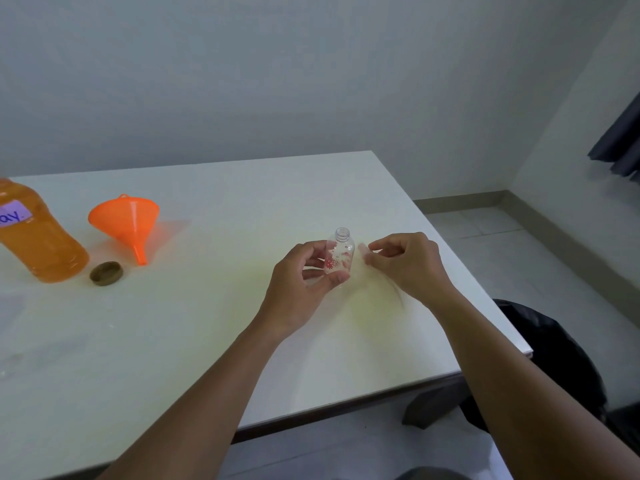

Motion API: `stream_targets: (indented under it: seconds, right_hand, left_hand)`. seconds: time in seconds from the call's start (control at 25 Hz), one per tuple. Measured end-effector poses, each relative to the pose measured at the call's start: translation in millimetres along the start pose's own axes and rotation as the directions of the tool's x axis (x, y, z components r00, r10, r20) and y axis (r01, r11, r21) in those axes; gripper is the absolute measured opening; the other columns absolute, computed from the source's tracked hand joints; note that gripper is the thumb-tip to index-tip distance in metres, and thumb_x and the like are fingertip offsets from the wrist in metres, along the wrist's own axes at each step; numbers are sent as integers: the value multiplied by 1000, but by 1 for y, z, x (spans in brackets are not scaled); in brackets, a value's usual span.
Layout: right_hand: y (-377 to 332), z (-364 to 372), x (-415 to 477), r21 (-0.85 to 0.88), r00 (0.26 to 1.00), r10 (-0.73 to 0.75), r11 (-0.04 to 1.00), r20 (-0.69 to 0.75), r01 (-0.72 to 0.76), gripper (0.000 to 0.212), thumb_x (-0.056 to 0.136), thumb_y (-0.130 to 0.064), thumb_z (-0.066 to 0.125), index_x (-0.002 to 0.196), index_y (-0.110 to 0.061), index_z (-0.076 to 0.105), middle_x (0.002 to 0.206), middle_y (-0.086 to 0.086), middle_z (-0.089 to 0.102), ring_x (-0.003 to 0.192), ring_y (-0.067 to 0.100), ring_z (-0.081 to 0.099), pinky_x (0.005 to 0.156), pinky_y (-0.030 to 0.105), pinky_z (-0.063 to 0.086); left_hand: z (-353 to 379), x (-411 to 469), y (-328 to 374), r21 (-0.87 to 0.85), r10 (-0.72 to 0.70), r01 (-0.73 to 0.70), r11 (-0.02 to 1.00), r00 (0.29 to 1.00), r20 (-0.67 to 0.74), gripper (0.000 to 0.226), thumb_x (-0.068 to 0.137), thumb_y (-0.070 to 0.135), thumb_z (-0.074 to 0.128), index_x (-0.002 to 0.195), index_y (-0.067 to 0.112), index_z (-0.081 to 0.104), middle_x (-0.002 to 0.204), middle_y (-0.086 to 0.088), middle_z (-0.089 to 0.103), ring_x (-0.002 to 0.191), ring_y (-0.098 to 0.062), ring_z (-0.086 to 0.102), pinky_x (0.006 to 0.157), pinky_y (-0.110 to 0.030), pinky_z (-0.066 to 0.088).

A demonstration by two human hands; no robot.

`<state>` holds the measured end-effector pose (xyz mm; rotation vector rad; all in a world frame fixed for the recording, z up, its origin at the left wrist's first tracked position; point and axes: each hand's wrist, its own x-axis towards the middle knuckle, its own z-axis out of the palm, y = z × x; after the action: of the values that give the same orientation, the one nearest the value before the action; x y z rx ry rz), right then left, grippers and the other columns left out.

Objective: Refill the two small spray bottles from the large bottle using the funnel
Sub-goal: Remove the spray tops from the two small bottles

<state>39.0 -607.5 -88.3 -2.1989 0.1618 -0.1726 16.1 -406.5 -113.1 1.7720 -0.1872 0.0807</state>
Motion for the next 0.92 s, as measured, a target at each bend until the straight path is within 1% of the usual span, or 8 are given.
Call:
stream_targets:
  seconds: [0.2, 0.36, 0.6, 0.72, 0.84, 0.88, 0.92]
  right_hand:
    - [5, -1, -2, 29, 1000, 19, 999, 2, -19, 29, 79, -49, 80, 98, -27, 80, 83, -12, 73, 79, -2, 67, 60, 8, 43]
    - [6, -3, -2, 41, 1000, 22, 999, 9, -22, 33, 78, -51, 81, 99, -26, 79, 85, -10, 72, 82, 0, 67, 63, 12, 45]
    - [5, -5, -4, 48, 999, 32, 998, 30, -34, 38, 74, -52, 84, 100, -25, 79, 89, -9, 73, 86, 2, 68, 69, 15, 48]
    - [6, -9, -7, 50, 999, 31, 998, 36, -33, 35, 74, -47, 84, 101, -26, 78, 92, -10, 73, 88, 1, 67, 78, 18, 51]
    - [8, -14, -16, 18, 999, 39, 999, 12, -39, 26, 83, -37, 80, 106, -25, 78, 95, -11, 74, 90, 0, 66, 88, 24, 54]
    - [9, -16, -21, 7, 999, 38, 999, -4, -38, 23, 87, -32, 77, 108, -23, 77, 96, -12, 73, 89, -2, 66, 88, 23, 54]
    - [9, -17, -28, -1, 999, 31, 1000, -33, -31, 22, 90, -27, 74, 111, -21, 77, 96, -12, 73, 88, -3, 65, 84, 18, 52]
  left_hand:
    - [2, -1, -4, -7, -21, 21, 1000, 1000, -12, 52, 73, 22, 88, 121, 23, 66, 111, 5, 70, 102, -11, 68, 94, -31, 56]
    - [1, -1, -8, -9, -27, 27, 1000, 1000, -9, 64, 68, 21, 91, 126, 23, 64, 112, 5, 69, 104, -11, 68, 96, -29, 54]
    - [-3, -3, -11, 5, -22, 22, 1000, 1000, -13, 71, 65, 16, 93, 128, 21, 62, 113, 4, 70, 104, -10, 67, 96, -27, 54]
    - [-6, -6, -11, 16, -15, 15, 1000, 1000, -11, 74, 61, 15, 95, 128, 20, 63, 112, 4, 70, 103, -11, 66, 95, -25, 54]
    - [-14, -17, -8, 41, -21, 21, 999, 1000, -7, 74, 60, 14, 95, 127, 21, 64, 111, 4, 68, 103, -9, 66, 95, -21, 53]
    - [-19, -23, -7, 48, -25, 26, 999, 1000, -10, 73, 62, 12, 94, 127, 21, 64, 110, 5, 68, 103, -8, 66, 95, -20, 53]
    - [-25, -29, -6, 57, -28, 28, 998, 1000, -13, 71, 63, 11, 93, 127, 21, 64, 110, 5, 68, 103, -8, 66, 95, -20, 53]
